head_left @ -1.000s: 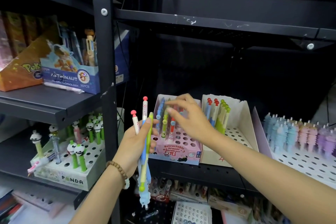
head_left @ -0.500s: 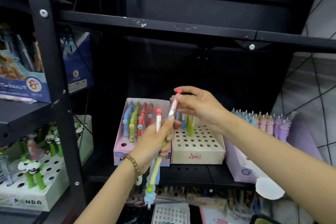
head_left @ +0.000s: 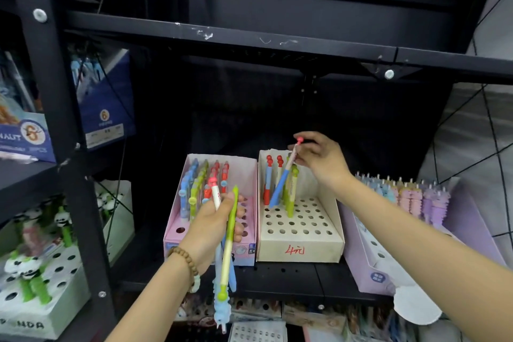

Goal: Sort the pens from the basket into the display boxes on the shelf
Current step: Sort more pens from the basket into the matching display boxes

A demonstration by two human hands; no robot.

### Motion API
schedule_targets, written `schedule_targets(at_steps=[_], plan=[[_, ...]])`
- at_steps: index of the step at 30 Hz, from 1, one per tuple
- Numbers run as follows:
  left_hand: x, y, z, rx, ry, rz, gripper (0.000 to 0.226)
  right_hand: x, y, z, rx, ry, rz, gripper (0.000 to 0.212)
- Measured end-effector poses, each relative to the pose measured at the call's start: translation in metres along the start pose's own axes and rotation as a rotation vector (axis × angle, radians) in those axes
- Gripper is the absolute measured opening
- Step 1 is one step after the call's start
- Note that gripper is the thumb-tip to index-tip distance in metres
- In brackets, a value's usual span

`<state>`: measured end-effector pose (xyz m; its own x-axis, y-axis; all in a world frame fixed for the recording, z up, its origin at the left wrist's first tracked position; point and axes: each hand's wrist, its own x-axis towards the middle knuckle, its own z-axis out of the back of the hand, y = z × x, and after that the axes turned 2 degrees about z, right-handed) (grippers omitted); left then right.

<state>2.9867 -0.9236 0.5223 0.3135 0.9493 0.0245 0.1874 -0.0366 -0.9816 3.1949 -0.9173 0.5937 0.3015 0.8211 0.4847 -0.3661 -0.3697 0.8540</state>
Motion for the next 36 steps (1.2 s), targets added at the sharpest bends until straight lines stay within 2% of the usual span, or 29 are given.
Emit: schedule_targets(at_steps=[5, 12, 25, 28, 36], plan=[[0.005, 0.001, -0.003, -0.046, 0.011, -0.001, 0.029, 0.007, -0.008, 0.001, -0.185, 0.059, 0.069, 0.022], [0.009, 0.004, -0.007, -0.062, 0.02, 0.012, 0.026, 0.009, -0.012, 0.001, -0.191, 0.056, 0.098, 0.018], [0.011, 0.008, -0.01, -0.108, 0.034, 0.027, 0.025, 0.009, -0.014, 0.006, -0.227, 0.153, 0.075, 0.017], [0.012, 0.008, -0.011, -0.125, 0.023, 0.033, 0.025, 0.006, -0.016, 0.005, -0.328, 0.182, 0.089, 0.016], [0.013, 0.006, -0.01, -0.144, 0.042, 0.036, 0.026, 0.008, -0.019, -0.01, -0.831, 0.201, 0.149, 0.022]])
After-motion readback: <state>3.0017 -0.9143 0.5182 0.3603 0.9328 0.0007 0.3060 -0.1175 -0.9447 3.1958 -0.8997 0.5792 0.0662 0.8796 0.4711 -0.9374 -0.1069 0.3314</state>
